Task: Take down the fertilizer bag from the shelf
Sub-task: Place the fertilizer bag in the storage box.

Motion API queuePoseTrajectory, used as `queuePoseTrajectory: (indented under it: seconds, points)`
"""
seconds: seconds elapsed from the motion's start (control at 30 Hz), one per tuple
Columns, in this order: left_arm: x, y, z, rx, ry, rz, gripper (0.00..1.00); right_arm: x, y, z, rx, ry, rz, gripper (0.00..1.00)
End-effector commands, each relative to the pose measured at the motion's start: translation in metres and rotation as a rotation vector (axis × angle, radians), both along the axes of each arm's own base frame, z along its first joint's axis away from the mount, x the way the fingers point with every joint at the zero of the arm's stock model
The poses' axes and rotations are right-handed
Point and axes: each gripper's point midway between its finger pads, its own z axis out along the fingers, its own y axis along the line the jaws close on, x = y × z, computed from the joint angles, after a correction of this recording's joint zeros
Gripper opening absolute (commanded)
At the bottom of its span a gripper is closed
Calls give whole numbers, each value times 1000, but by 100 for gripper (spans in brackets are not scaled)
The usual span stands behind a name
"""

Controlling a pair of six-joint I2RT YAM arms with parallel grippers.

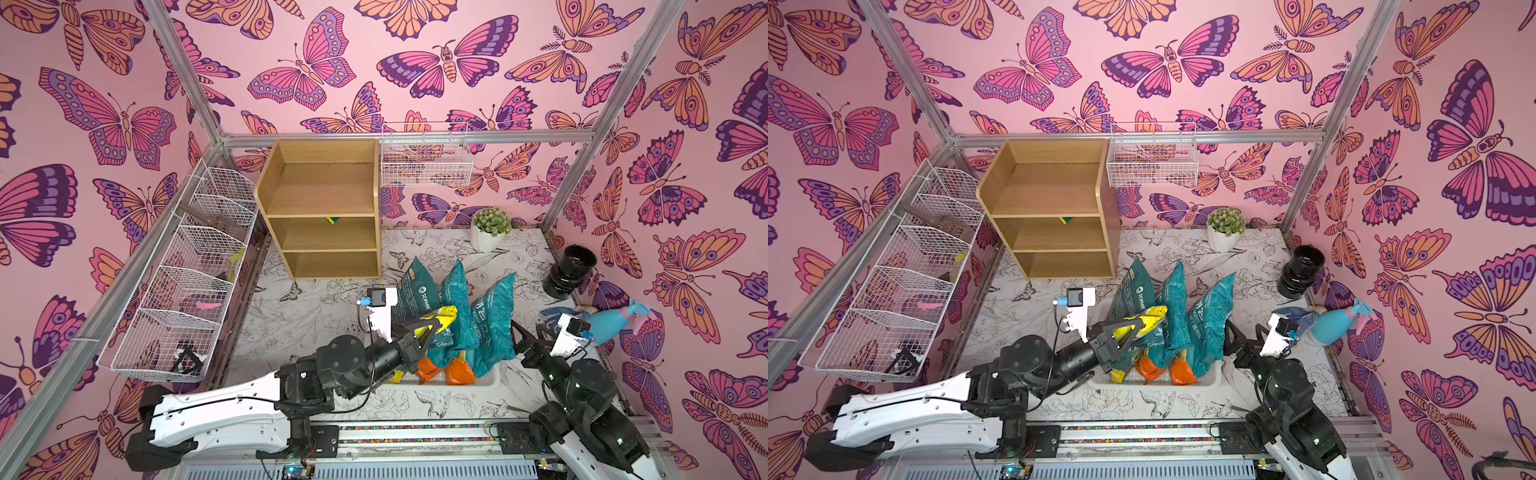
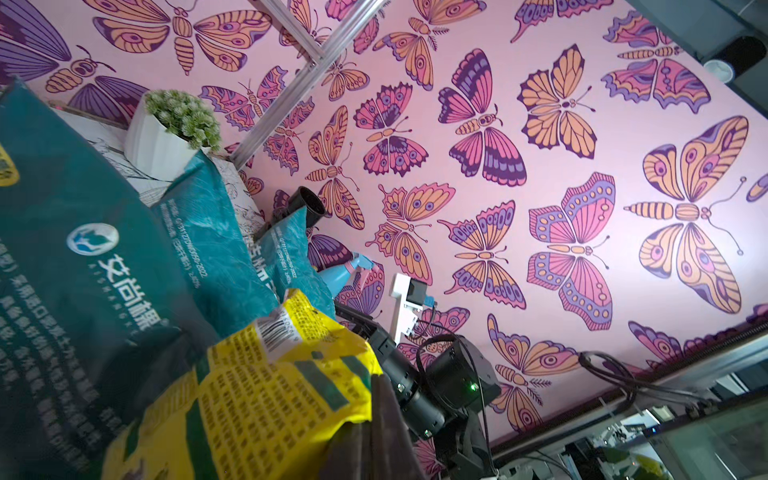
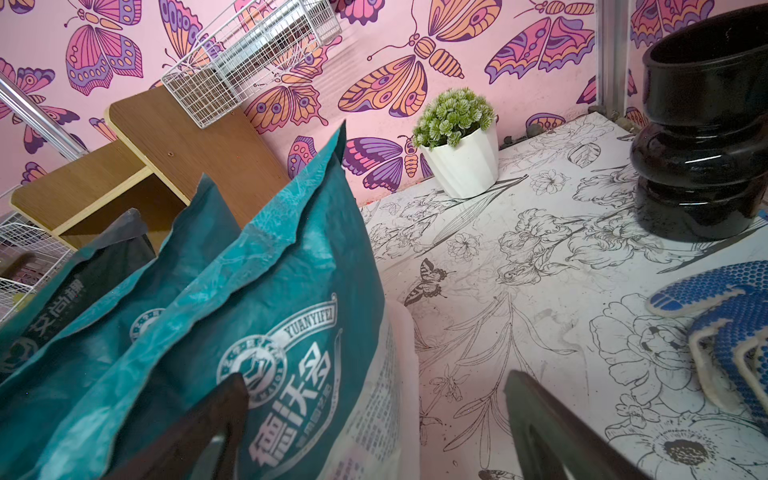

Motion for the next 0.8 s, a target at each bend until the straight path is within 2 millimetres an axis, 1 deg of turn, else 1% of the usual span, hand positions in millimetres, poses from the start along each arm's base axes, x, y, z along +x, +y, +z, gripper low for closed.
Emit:
queuePoseTrajectory:
  seconds: [0.0, 0.07, 0.17, 0.23, 0.3, 0.33, 0.37, 0.43, 0.5, 0.57, 0.7, 0.77]
  points:
    - [-14, -9, 20, -51, -51, -22, 0, 1, 1, -1, -18, 0, 7, 99]
    - [-23, -15, 17, -41, -62, -31, 0, 0, 1, -1, -18, 0, 7, 99]
    - [-31, -22, 13, -30, -74, -41, 0, 0, 1, -2, -19, 2, 8, 99]
    - [-27, -26, 4, -9, -71, -21, 0, 0, 1, -1, -18, 1, 7, 99]
    - [-22, -31, -14, 19, -48, 9, 0, 0, 1, -1, -19, -1, 4, 99]
    - [-23, -35, -19, 13, -41, 1, 0, 0, 1, -1, -17, -2, 4, 99]
    - [-26, -39, -21, 6, -35, -16, 0, 0, 1, -2, -16, -2, 4, 99]
    - [-32, -43, -18, 3, -46, -53, 0, 0, 1, -2, -13, -6, 4, 99]
    - [-27, -40, -20, 18, -63, -24, 0, 0, 0, -2, -13, -5, 4, 99]
    - [-19, -35, -34, 53, -69, 31, 0, -1, -1, -1, -13, -5, 1, 99]
    - [-9, -28, -86, 135, -45, 66, 0, -2, -2, -1, -9, -14, -6, 99]
    - [-3, -20, -112, 145, -10, 76, 0, -2, -2, -1, -6, -18, -3, 99]
